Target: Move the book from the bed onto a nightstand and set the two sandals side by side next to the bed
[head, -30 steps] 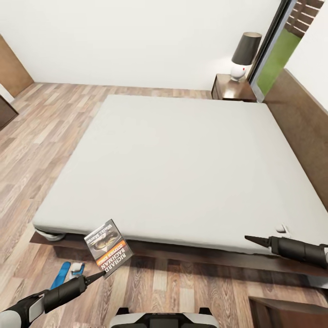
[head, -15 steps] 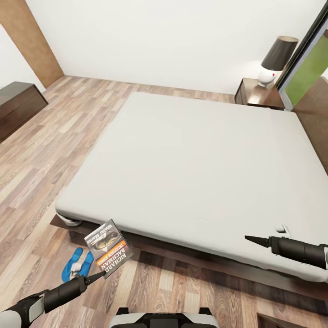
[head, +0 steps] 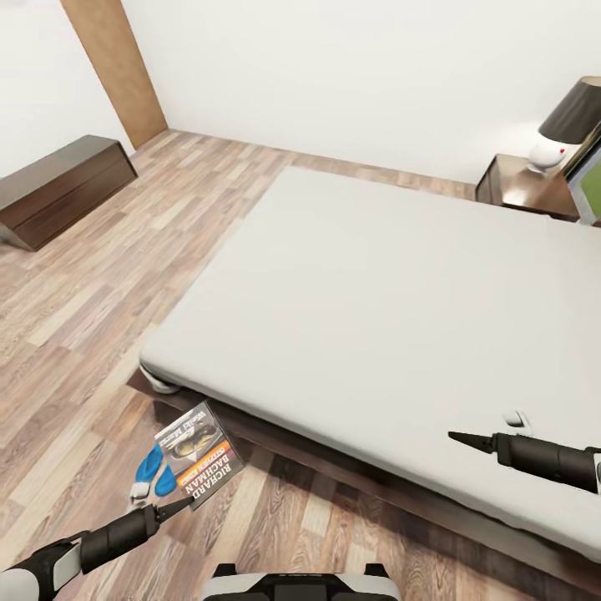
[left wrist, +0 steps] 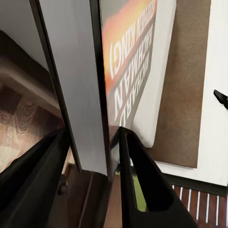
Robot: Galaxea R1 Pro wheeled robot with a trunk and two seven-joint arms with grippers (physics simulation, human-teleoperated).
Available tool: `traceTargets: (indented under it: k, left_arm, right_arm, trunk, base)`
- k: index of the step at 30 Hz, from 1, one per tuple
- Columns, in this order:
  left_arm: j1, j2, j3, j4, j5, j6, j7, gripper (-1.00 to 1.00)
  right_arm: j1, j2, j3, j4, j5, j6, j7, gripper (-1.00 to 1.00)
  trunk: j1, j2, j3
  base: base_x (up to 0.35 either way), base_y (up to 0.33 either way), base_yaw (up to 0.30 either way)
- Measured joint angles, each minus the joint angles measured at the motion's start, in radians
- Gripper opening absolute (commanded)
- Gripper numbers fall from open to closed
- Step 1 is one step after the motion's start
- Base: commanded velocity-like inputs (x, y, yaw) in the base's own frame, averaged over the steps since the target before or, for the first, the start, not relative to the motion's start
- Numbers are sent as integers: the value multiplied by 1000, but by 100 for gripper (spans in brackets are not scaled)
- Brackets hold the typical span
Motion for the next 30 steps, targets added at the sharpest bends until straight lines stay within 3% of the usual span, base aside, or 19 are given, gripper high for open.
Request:
traceTargets:
  k: [30]
  left_arm:
    - [0,1,0,0,0,0,-1,-100]
  right_arm:
    - [0,0,1,0,0,0,-2,100]
  trunk:
    - [0,0,0]
  base:
    - [0,0,291]
